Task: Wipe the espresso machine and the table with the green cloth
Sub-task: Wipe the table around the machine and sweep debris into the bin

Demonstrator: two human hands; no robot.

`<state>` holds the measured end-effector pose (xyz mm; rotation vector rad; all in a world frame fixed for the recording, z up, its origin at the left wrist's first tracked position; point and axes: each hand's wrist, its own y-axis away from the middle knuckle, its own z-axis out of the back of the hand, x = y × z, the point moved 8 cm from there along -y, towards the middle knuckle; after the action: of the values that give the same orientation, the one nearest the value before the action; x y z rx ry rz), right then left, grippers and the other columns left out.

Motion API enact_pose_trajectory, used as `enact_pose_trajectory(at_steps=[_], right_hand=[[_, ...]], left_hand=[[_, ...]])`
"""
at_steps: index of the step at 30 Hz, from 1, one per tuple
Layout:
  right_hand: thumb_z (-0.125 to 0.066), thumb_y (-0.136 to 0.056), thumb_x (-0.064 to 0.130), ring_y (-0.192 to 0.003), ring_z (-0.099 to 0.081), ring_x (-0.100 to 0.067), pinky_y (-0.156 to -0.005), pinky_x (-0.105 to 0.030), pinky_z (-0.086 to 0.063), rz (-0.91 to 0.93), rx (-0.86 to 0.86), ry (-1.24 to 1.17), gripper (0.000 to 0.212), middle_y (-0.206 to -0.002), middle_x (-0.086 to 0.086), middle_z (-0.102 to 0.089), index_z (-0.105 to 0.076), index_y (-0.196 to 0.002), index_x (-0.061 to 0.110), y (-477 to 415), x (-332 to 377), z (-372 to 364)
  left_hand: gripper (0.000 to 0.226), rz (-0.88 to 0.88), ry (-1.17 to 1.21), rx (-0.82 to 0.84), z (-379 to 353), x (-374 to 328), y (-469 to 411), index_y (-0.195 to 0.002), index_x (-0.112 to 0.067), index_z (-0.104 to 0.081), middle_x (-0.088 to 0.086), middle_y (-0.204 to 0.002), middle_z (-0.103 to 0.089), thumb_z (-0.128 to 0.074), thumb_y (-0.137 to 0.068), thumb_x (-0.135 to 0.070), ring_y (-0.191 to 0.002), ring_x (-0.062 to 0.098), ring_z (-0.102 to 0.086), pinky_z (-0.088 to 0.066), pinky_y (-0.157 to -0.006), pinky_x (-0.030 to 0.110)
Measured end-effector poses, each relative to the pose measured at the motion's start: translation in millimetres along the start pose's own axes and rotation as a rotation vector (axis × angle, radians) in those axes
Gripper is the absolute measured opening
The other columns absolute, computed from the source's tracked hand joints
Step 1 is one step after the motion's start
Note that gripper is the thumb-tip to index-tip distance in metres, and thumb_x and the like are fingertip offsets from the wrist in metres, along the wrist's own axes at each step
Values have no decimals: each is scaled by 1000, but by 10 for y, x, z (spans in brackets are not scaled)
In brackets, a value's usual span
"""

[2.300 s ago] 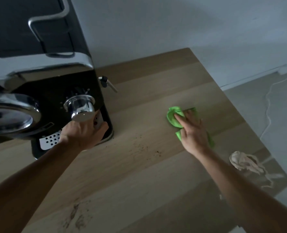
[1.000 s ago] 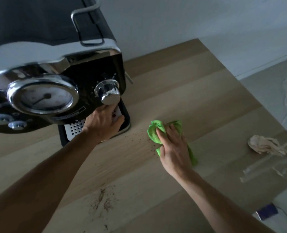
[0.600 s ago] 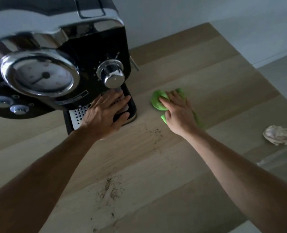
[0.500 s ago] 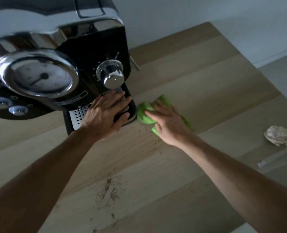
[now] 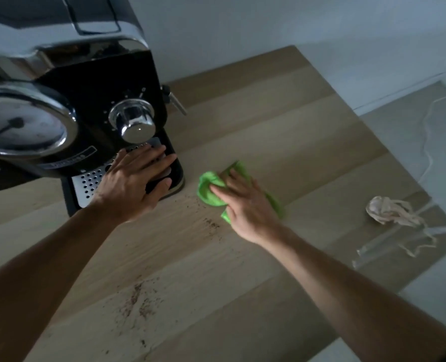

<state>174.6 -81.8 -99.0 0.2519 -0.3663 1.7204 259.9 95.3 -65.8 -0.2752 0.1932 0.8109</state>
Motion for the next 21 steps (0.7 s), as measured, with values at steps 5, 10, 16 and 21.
enact_pose_trajectory(at_steps=[5,10,16,21], right_hand=[[-39,-82,16,-123,-50,-32,-107,-35,-34,-28,-17,-307,45,-129,-17,-57,-64,-118,8,180,300,61],[-32,-77,18,-116,-56,-36,-103,-33,-37,-333,-232,-144,53,-125,-20,-59,-64,-118,6,296,-795,607],[-38,-75,20,-120,-51,-40,-93,-56,-45,-408,-198,116,54,-127,-21,-57,-60,-122,9,824,-492,305],[-56,-75,8,-123,-50,-32,-98,-46,-42,-204,-208,-91,47,-130,-15,-57,-59,-122,11,722,367,16]], left_hand=[[54,-10,9,-28,-8,12,-2,-137,-18,-51,10,-141,-49,-39,-93,-47,-133,33,-42,-33,-105,59],[56,-3,1,-20,-19,23,-1,-137,-18,-51,8,-142,-49,-36,-93,-49,-133,32,-42,-30,-109,55],[51,-21,12,-38,-20,29,10,-135,-18,-54,12,-139,-51,-42,-93,-45,-128,36,-46,-35,-104,58],[52,-3,12,0,-22,40,0,-136,-20,-52,12,-140,-50,-40,-93,-46,-128,36,-45,-34,-103,60]])
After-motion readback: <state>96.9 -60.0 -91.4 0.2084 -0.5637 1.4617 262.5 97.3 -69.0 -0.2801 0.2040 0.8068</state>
